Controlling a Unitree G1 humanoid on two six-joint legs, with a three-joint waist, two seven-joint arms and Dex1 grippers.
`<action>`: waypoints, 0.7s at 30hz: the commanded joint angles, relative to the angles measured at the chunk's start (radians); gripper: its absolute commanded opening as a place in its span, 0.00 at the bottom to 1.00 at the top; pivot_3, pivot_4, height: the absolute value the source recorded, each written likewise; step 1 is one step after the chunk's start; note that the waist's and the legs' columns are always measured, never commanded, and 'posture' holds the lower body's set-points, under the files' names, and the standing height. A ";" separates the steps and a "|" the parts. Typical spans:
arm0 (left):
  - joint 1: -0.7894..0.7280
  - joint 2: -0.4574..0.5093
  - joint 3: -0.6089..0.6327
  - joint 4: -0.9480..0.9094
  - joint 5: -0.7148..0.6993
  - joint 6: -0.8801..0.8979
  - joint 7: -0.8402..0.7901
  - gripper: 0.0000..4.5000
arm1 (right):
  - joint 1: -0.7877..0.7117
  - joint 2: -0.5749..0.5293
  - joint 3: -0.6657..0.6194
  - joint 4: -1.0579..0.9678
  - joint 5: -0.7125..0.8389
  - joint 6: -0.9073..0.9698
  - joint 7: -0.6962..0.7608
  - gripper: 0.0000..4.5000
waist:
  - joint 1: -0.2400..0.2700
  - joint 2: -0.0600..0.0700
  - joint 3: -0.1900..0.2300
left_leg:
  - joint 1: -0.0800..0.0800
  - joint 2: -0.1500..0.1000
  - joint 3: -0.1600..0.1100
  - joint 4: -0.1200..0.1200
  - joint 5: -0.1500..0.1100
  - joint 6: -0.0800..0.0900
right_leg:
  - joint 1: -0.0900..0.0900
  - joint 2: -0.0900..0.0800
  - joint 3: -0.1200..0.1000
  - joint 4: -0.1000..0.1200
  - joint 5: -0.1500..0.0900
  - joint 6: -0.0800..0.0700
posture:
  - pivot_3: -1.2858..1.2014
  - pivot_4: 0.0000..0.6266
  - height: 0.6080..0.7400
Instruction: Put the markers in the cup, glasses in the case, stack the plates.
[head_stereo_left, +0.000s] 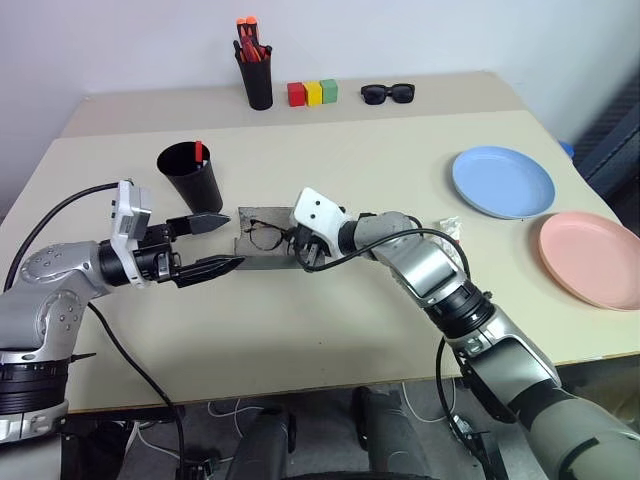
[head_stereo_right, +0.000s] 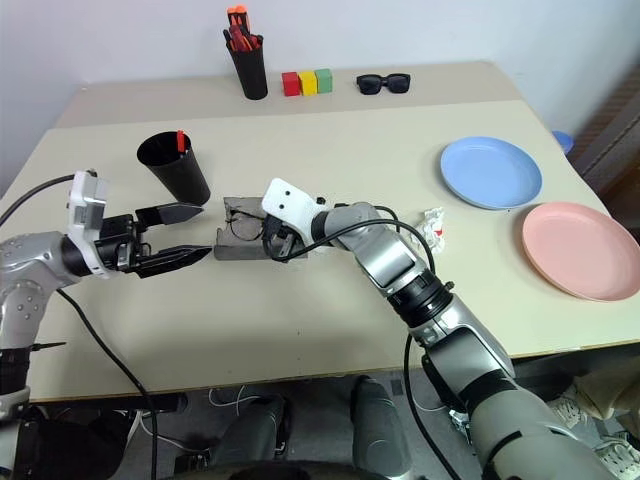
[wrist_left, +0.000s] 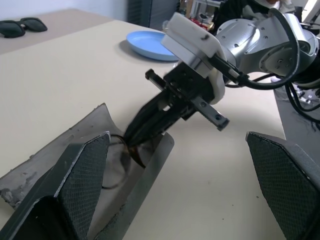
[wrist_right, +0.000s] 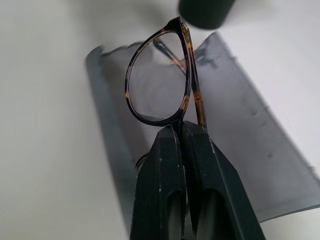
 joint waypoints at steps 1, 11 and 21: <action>0.005 0.003 0.019 -0.039 -0.025 -0.003 0.008 1.00 | -0.013 0.004 0.010 -0.018 -0.036 -0.037 0.023 0.01 | 0.000 0.000 0.000 | 0.000 0.000 0.000 0.000 0.000 0.000 | 0.000 0.000 0.000 0.000 0.000 0.000 | 0.52 0.24 1.00; 0.035 -0.011 0.027 -0.071 -0.030 -0.012 0.043 1.00 | -0.032 0.048 -0.033 0.013 -0.060 -0.031 0.038 0.51 | 0.000 0.000 0.000 | 0.000 0.000 0.000 0.000 0.000 0.000 | 0.000 0.000 0.000 0.000 0.000 0.000 | 0.52 0.24 1.00; 0.007 -0.015 0.018 -0.057 -0.036 0.005 0.072 1.00 | -0.032 0.079 -0.204 -0.058 0.023 -0.074 -0.010 0.98 | 0.001 0.000 0.000 | 0.000 0.000 0.000 0.000 0.001 -0.001 | 0.000 0.000 0.000 0.001 0.000 0.000 | 0.52 0.24 1.00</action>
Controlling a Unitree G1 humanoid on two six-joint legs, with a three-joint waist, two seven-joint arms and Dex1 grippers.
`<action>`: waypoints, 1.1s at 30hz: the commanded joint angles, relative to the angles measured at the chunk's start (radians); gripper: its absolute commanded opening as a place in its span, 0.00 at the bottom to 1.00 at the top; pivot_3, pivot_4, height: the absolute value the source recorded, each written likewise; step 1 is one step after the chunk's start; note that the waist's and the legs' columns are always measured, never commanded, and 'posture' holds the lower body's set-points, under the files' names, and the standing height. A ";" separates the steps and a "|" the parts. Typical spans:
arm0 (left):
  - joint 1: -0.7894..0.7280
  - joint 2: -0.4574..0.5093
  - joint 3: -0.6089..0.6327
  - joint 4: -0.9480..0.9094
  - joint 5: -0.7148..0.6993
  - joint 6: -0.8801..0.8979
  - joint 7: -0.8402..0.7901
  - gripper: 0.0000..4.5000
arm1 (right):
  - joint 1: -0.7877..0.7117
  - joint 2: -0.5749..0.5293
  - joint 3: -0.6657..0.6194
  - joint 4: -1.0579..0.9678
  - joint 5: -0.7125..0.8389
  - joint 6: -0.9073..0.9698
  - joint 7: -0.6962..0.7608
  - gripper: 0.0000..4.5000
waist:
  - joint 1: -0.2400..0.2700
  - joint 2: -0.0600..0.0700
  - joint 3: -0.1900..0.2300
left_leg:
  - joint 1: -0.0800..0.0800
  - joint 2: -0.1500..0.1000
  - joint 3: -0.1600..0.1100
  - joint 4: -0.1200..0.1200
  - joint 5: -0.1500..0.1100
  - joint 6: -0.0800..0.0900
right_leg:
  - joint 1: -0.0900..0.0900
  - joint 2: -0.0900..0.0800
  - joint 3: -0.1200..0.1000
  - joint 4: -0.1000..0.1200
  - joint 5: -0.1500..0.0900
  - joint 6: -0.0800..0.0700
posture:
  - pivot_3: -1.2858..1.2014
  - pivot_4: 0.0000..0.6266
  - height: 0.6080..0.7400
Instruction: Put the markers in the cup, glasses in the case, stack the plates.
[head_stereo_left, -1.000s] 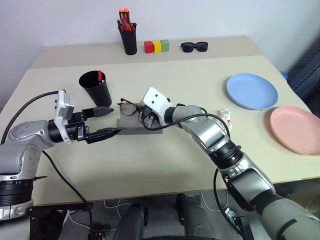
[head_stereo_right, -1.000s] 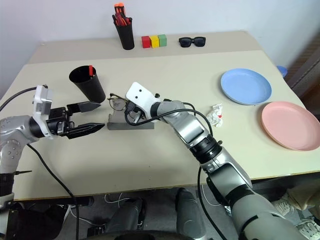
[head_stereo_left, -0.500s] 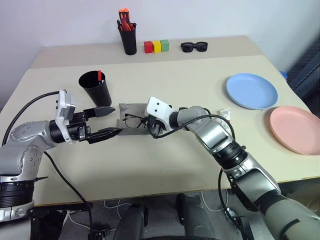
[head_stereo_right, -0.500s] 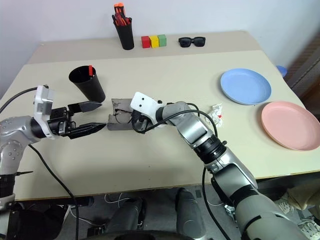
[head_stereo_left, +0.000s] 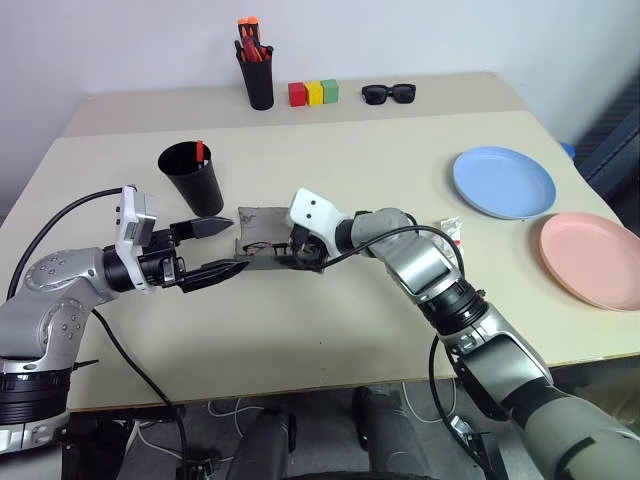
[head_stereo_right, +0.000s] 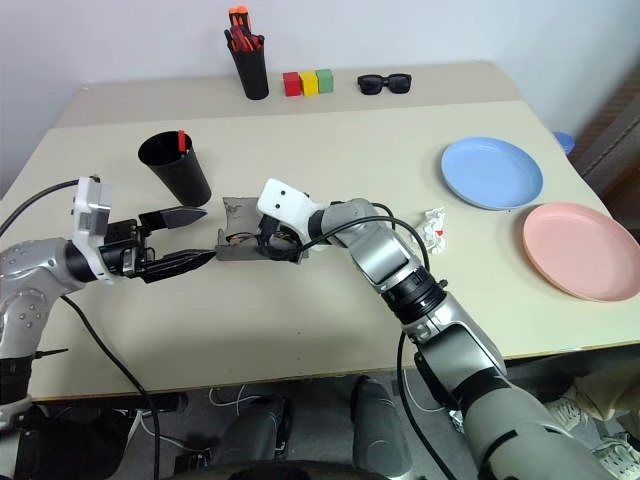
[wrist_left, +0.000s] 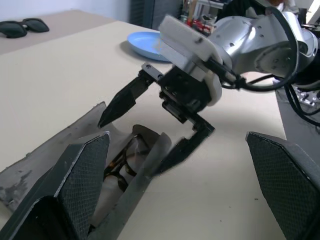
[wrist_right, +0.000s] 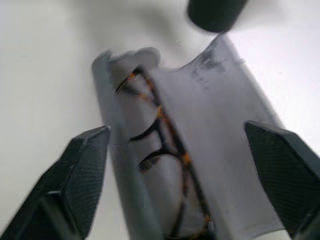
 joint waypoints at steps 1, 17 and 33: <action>-0.060 -0.005 0.011 0.015 -0.026 0.029 0.038 1.00 | -0.002 0.026 -0.165 -0.110 0.093 -0.036 -0.042 0.98 | 0.002 0.000 0.000 | 0.000 0.000 0.000 0.000 0.000 0.000 | 0.000 0.000 0.000 0.000 0.000 0.000 | 0.52 0.24 1.00; -0.485 -0.255 -0.201 0.493 0.322 -0.243 0.271 0.23 | 0.392 -0.168 -0.431 -0.559 0.369 0.101 -0.049 1.00 | 0.027 0.000 -0.001 | 0.002 0.000 0.000 0.001 0.002 -0.003 | 0.002 0.001 0.000 0.000 0.001 -0.001 | 0.52 0.24 1.00; -0.856 -0.403 -0.311 1.047 0.530 -0.129 0.323 0.02 | 0.564 -0.249 -0.445 -0.660 0.413 0.090 -0.068 1.00 | 0.024 -0.002 -0.001 | 0.001 -0.001 0.000 0.002 0.002 -0.002 | 0.005 0.001 0.000 -0.002 0.002 0.001 | 0.52 0.24 1.00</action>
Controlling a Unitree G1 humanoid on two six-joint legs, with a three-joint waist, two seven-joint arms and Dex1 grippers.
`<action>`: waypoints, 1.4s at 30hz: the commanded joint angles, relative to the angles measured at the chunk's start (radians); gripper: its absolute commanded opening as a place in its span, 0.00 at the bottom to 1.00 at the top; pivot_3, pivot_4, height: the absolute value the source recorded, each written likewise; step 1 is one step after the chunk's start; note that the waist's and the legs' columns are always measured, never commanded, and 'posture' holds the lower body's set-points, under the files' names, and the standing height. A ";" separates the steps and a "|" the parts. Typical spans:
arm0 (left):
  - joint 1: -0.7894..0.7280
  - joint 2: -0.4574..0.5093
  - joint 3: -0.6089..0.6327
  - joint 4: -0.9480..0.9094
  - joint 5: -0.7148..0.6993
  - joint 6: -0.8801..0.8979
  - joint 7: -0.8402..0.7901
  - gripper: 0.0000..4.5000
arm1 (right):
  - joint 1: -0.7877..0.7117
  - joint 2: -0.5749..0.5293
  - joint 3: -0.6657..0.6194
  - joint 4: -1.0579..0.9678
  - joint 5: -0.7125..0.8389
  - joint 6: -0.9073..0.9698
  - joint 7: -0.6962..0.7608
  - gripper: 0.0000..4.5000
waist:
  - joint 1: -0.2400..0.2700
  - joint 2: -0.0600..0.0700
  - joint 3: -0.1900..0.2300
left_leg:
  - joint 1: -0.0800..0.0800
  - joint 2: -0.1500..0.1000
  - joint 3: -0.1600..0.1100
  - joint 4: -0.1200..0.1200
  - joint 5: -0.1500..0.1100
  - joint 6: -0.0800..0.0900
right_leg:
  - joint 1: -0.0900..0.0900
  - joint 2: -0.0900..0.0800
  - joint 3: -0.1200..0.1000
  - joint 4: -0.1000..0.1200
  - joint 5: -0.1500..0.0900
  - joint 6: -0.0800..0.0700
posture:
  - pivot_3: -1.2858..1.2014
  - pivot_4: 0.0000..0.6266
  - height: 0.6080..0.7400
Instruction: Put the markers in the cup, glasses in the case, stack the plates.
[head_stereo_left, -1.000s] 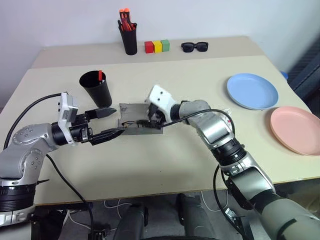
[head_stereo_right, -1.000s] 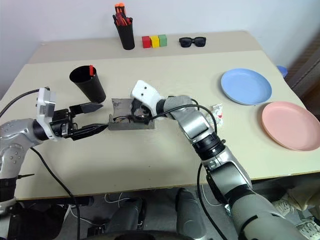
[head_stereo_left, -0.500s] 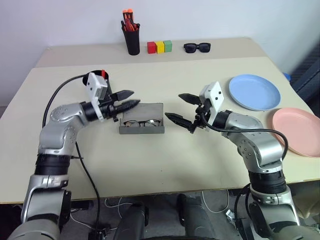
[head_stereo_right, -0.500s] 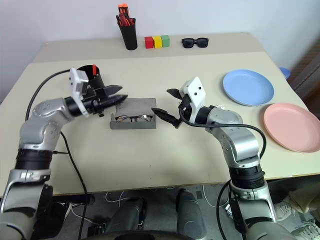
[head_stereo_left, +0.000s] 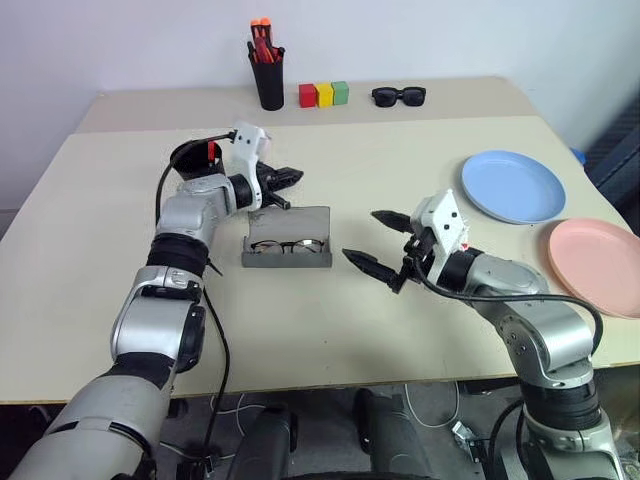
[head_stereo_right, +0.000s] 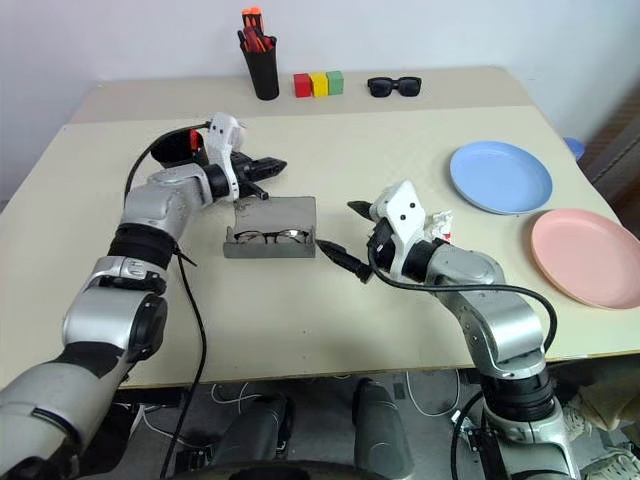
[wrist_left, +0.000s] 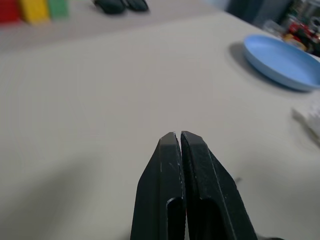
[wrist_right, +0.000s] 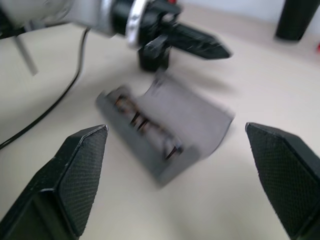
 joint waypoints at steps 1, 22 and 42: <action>-0.052 0.031 -0.050 0.067 0.089 -0.061 -0.018 0.02 | -0.008 -0.010 -0.044 -0.019 0.038 -0.035 0.008 1.00 | -0.002 0.000 0.000 | 0.000 0.000 0.000 0.000 0.000 0.000 | 0.000 0.000 0.000 0.000 0.000 0.000 | 0.52 0.24 1.00; -0.086 0.045 -0.001 0.108 0.062 0.186 -0.181 0.02 | 0.030 0.029 0.032 -0.024 -0.050 -0.149 -0.105 1.00 | 0.002 0.000 0.000 | 0.000 0.000 0.000 0.000 0.000 0.000 | 0.000 0.000 0.000 0.001 0.000 0.000 | 0.52 0.24 1.00; -0.099 -0.002 -0.038 0.171 0.165 -0.043 -0.117 0.02 | 0.008 0.051 0.064 -0.005 -0.062 -0.164 -0.130 1.00 | 0.004 0.000 0.000 | 0.000 0.000 0.000 0.001 0.000 -0.001 | 0.000 0.000 0.000 0.001 0.000 0.000 | 0.52 0.24 1.00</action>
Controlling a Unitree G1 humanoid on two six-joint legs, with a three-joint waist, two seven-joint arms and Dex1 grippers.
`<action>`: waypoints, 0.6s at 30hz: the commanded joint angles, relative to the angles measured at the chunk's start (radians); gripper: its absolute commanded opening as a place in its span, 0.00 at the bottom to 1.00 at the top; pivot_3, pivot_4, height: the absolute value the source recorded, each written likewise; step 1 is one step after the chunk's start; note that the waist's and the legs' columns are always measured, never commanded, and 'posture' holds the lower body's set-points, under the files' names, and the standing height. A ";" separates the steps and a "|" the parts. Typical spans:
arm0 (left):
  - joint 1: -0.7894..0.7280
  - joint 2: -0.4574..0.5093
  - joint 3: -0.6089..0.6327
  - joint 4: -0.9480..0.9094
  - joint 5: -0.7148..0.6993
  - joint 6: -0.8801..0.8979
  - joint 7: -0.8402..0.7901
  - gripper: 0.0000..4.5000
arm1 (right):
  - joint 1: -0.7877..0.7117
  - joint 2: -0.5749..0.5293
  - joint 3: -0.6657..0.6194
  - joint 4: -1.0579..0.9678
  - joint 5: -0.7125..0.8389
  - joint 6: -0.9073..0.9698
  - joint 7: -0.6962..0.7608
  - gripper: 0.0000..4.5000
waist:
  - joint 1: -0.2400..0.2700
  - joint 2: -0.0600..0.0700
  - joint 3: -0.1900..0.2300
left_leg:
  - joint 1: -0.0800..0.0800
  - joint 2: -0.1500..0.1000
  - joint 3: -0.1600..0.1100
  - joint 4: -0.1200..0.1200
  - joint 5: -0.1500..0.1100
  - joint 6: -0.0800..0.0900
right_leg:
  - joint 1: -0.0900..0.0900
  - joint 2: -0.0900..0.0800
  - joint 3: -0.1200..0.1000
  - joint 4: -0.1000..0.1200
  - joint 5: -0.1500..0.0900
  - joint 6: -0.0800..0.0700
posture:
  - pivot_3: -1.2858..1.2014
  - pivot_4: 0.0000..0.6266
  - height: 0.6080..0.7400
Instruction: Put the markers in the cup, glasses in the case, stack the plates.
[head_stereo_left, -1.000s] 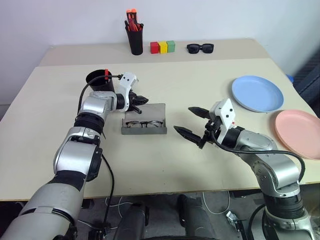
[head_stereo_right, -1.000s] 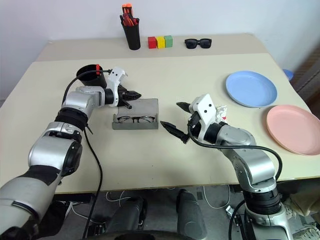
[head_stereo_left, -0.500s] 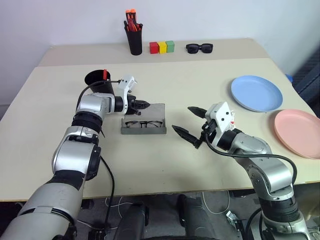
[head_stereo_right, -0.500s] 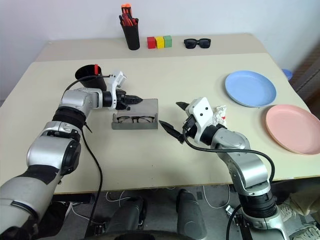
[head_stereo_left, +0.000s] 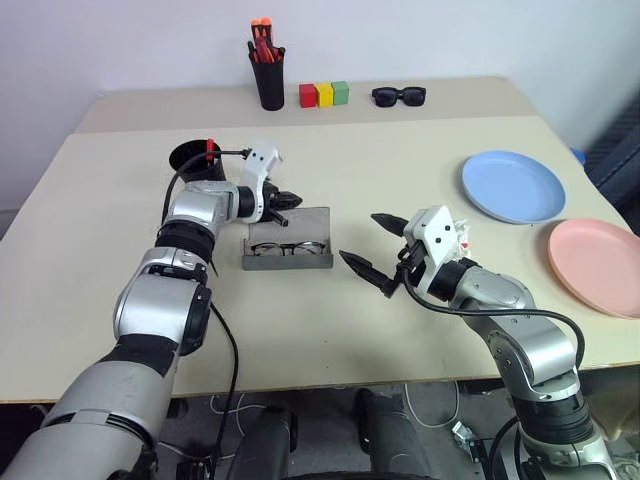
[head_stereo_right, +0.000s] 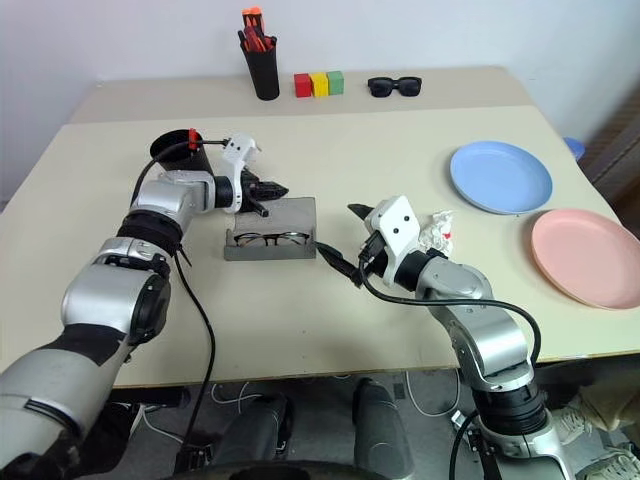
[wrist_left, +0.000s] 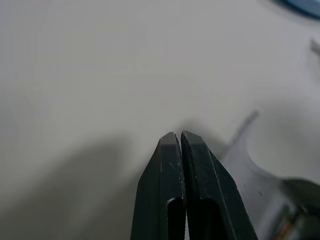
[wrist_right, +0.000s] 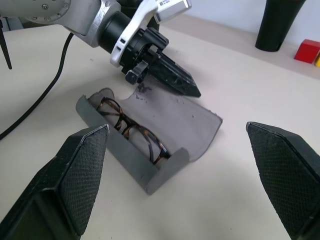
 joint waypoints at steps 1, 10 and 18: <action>-0.005 0.011 -0.007 -0.047 0.012 -0.025 -0.014 0.02 | -0.017 0.013 -0.001 -0.019 0.009 -0.012 -0.004 1.00 | 0.000 0.000 0.000 | 0.000 0.000 0.000 0.000 0.000 0.000 | 0.000 0.000 0.000 0.000 0.000 0.000 | 0.52 0.24 1.00; 0.064 0.072 -0.063 -0.242 -0.011 0.201 -0.218 0.02 | -0.040 0.015 0.013 0.008 -0.002 -0.022 0.000 1.00 | -0.006 0.000 0.000 | 0.001 0.000 0.000 0.000 0.000 0.000 | 0.000 0.000 0.000 0.001 0.000 0.000 | 0.52 0.24 1.00; 0.089 0.035 0.052 -0.360 -0.048 0.181 0.021 0.02 | -0.059 0.022 0.023 0.028 -0.016 -0.031 -0.002 1.00 | 0.004 0.000 0.000 | 0.000 0.000 -0.001 0.001 0.000 0.000 | 0.000 0.000 0.000 0.002 0.000 0.000 | 0.52 0.24 1.00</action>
